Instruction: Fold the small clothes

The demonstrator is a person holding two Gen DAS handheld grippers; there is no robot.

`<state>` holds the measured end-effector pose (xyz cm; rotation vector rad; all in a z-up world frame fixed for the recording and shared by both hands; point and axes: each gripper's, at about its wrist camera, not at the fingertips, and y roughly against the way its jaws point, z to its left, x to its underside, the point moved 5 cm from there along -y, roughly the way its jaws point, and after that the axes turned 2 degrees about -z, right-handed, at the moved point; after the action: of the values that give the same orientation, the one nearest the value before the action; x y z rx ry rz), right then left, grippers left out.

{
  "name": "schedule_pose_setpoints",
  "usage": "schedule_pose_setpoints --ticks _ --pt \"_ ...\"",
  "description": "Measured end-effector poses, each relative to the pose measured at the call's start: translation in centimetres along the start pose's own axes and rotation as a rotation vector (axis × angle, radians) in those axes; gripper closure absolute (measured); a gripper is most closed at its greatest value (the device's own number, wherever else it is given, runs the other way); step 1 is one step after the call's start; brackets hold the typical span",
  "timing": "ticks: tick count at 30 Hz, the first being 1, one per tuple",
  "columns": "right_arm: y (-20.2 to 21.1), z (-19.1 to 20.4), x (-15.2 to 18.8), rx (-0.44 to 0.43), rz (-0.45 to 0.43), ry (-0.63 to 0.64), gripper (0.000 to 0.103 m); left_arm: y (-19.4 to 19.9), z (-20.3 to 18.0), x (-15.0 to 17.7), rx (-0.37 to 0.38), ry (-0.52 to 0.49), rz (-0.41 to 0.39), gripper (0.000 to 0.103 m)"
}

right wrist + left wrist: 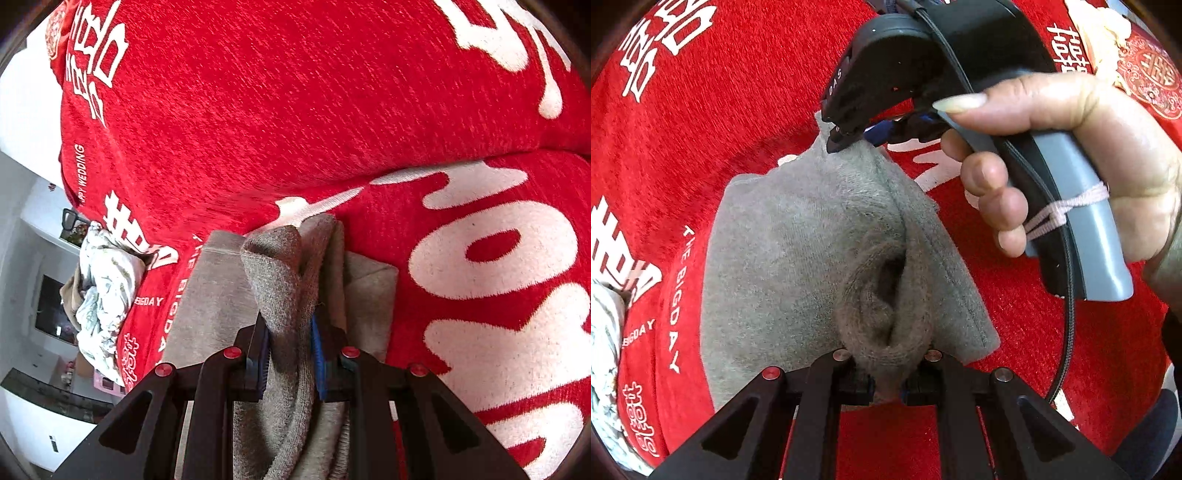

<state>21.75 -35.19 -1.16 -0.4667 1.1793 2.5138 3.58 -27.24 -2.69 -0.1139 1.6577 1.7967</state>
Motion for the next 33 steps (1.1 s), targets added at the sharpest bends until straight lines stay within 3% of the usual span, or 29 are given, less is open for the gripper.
schedule_pose_setpoints --ticks 2,4,5,6,7,8,11,13,16,18,20,22,26,27,30,32,33 --pt "-0.1 0.1 0.1 0.031 -0.003 0.015 0.081 0.0 0.1 0.0 0.015 0.002 -0.002 0.093" --pt "0.0 0.5 0.2 0.059 -0.003 0.024 0.073 0.0 0.4 0.1 0.046 0.021 0.001 0.093" --pt "0.1 0.6 0.2 0.076 -0.004 0.023 0.068 0.0 0.6 0.2 0.059 0.026 0.004 0.082" --pt "0.6 0.7 0.3 0.099 -0.005 0.021 0.052 0.0 0.8 0.2 0.09 0.038 0.007 0.069" --pt "1.2 0.9 0.3 0.109 -0.016 0.027 0.046 0.2 1.2 0.3 0.146 0.062 0.012 0.038" --pt "1.8 1.2 0.3 0.118 -0.03 0.038 0.039 0.5 1.6 0.4 0.161 0.086 0.008 0.02" --pt "4.7 2.9 0.7 0.14 -0.092 0.105 0.038 2.1 3.3 0.8 0.21 0.143 -0.039 0.019" --pt "6.4 4.5 1.3 0.113 -0.114 0.143 0.036 3.7 4.3 1.4 0.316 0.153 -0.06 0.019" --pt "7.6 6.8 2.5 0.048 -0.106 0.193 0.034 5.5 7.4 1.9 0.366 0.196 -0.126 0.019" --pt "7.3 7.9 3.3 -0.021 -0.081 0.193 0.034 5.9 9.4 1.8 0.37 0.246 -0.146 0.019" --pt "6.2 8.5 4.1 -0.078 -0.046 0.179 0.034 5.1 13.1 1.4 0.345 0.366 -0.143 0.019" --pt "5.0 8.2 5.0 -0.083 -0.008 0.166 0.034 3.4 15.8 0.9 0.314 0.452 -0.112 0.019" --pt "2.9 3.8 5.7 0.078 -0.003 0.105 0.036 -1.9 18.5 1.2 0.178 0.501 0.007 0.019" --pt "3.1 2.8 5.6 0.063 -0.017 0.066 0.042 -3.0 18.9 1.3 0.185 0.504 0.024 0.019" --pt "4.7 1.9 5.6 0.035 -0.061 0.016 0.043 -4.0 19.3 1.4 0.252 0.542 0.043 0.017" --pt "6.3 2.1 5.8 0.151 -0.101 0.074 0.033 -3.0 20.1 0.7 0.249 0.521 0.006 0.017" --pt "7.0 2.0 5.8 0.202 -0.121 0.083 0.023 -2.0 20.5 0.6 0.248 0.527 -0.022 0.017"
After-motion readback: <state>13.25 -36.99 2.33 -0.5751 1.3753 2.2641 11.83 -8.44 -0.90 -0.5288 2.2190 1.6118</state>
